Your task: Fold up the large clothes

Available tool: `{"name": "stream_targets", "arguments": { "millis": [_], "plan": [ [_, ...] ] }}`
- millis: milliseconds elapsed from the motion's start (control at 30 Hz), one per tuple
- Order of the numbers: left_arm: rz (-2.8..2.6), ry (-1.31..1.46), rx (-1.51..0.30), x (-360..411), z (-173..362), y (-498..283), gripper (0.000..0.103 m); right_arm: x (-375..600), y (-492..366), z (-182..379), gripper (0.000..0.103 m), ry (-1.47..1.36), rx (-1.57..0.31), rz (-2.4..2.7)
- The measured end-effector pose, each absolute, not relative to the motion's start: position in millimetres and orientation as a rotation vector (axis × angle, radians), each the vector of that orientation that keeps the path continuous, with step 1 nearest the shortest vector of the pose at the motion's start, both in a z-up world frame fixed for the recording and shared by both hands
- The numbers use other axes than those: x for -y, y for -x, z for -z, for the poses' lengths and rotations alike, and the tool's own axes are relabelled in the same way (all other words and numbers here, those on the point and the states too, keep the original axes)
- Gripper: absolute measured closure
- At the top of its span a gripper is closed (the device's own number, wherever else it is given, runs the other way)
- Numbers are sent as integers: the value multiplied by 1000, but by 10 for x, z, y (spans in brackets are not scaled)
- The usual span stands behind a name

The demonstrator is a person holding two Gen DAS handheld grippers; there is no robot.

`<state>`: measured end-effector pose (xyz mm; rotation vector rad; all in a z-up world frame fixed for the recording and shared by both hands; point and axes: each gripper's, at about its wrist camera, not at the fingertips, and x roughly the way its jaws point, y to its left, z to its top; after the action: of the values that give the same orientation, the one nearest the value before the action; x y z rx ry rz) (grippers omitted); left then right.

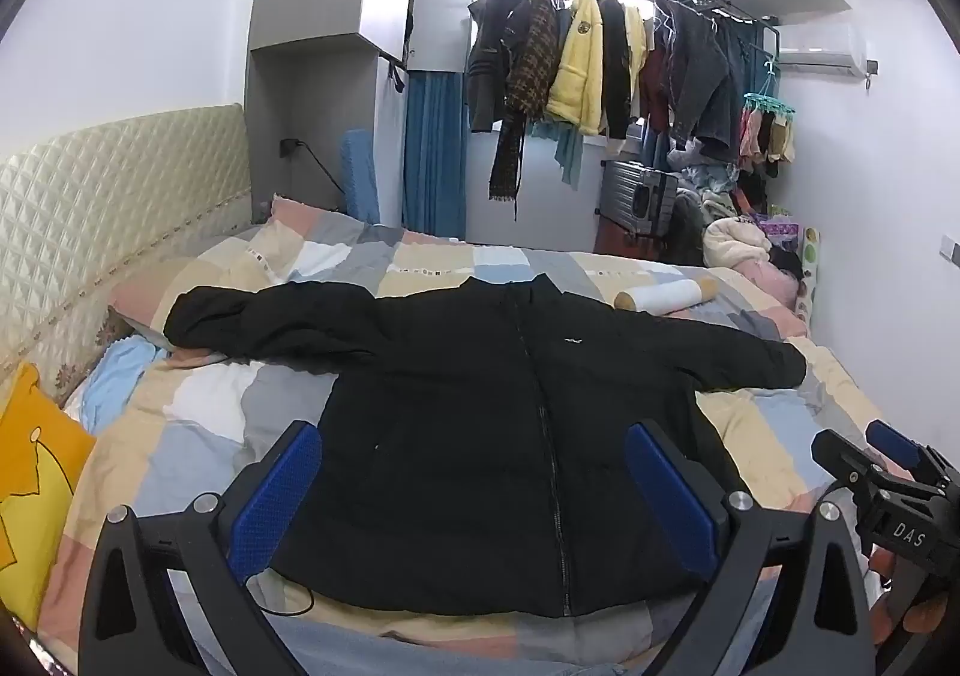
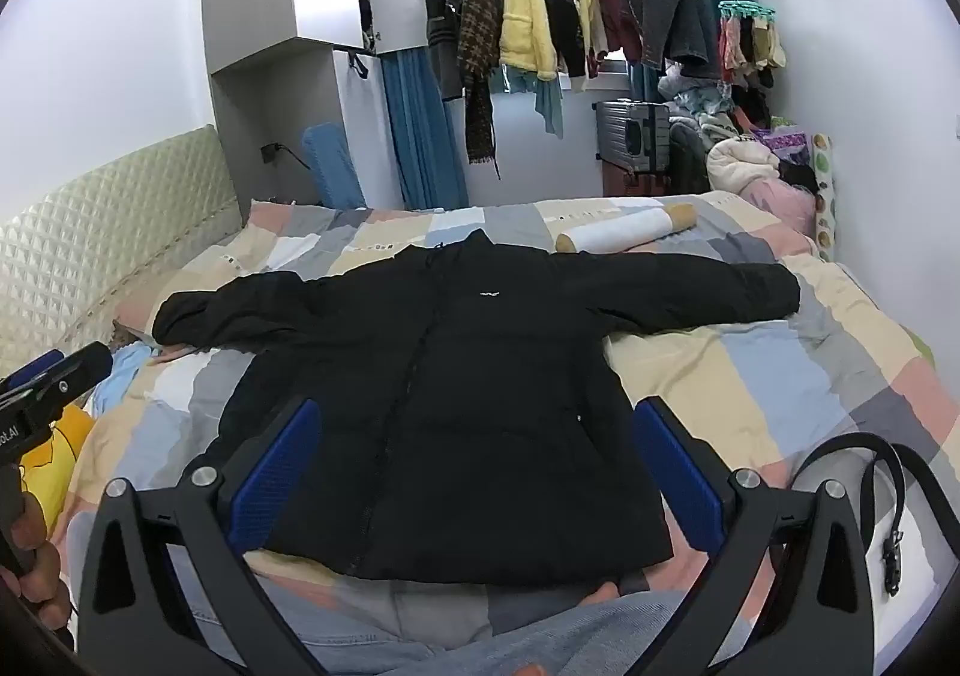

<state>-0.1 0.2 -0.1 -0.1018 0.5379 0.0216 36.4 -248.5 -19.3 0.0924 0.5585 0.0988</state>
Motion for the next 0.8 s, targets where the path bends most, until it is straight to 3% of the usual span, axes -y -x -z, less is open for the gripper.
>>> {"name": "stream_targets", "arguments": {
  "millis": [800],
  "plan": [
    [-3,90,-555,0,8,15,1,2608,-280,274,0,-96,-567,-70]
  ]
}}
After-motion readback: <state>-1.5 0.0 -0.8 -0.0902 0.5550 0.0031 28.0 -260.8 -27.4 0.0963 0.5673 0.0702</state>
